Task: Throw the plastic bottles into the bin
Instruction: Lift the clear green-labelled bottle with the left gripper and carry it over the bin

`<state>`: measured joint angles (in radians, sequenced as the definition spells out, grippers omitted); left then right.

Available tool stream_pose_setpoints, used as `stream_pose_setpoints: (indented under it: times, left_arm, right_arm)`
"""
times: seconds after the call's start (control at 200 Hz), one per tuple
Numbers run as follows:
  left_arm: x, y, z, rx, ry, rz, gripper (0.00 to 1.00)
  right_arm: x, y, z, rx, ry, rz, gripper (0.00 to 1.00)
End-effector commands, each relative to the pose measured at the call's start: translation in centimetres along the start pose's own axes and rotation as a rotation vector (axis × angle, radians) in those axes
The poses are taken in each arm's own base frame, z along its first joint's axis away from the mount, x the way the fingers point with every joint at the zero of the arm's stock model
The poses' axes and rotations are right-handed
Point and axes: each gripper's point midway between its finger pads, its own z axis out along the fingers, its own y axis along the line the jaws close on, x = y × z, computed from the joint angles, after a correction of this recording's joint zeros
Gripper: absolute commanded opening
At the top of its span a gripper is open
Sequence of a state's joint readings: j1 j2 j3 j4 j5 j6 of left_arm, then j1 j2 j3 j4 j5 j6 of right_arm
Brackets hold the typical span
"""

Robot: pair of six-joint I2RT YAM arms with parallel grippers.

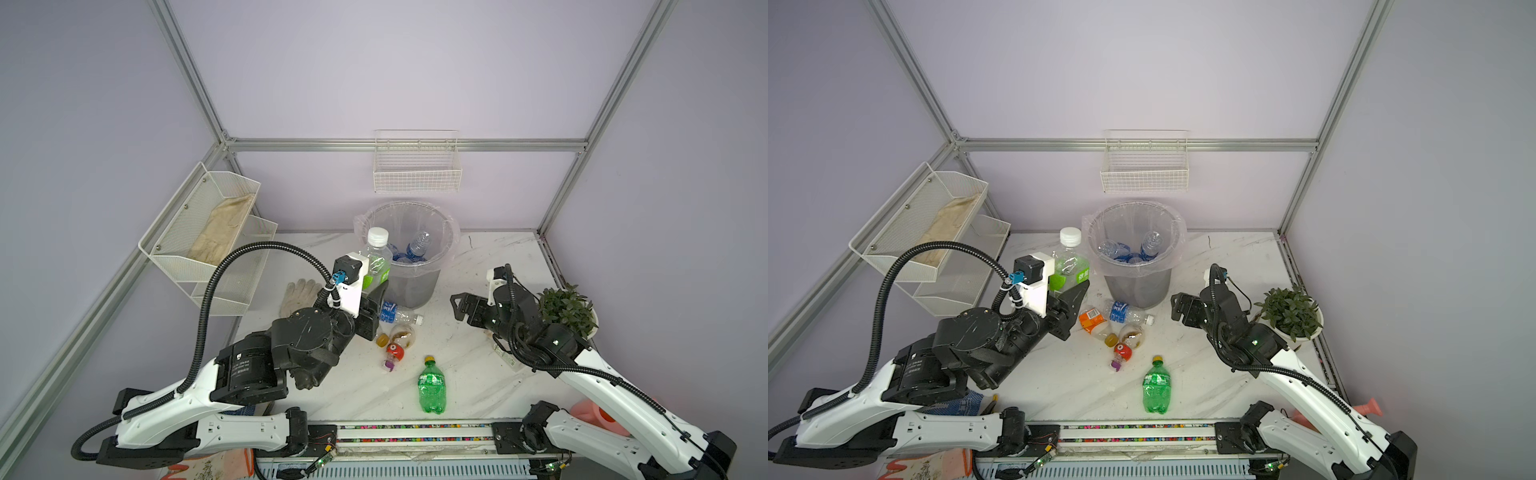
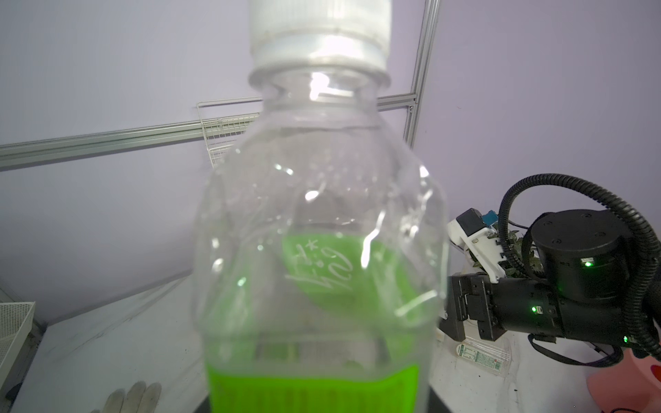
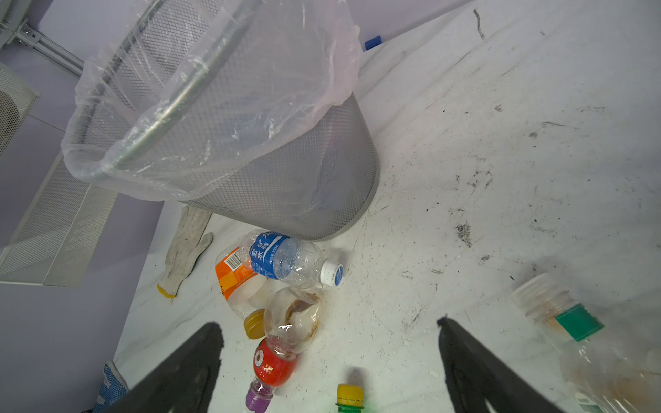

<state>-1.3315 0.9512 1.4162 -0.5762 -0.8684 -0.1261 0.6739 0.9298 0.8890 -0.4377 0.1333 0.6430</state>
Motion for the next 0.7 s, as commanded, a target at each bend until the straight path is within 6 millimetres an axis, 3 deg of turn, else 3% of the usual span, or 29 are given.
stream_pose_setpoints:
  times: [0.0,0.385,0.695]
  left_arm:
    - [-4.1,0.8,-0.9,-0.01,-0.105,-0.03,0.4]
    - [-6.2,0.6,0.0,-0.031,-0.151,0.013,0.4]
    - [-4.1,1.2,3.9,-0.024,-0.064,-0.022,0.41]
  right_arm:
    - [0.3,-0.1,0.2,0.0,0.007,0.013,0.96]
    - [0.4,0.0,0.1,-0.01,0.011,0.023,0.96]
    - [0.5,-0.1,-0.1,-0.013,0.012,0.029,0.96]
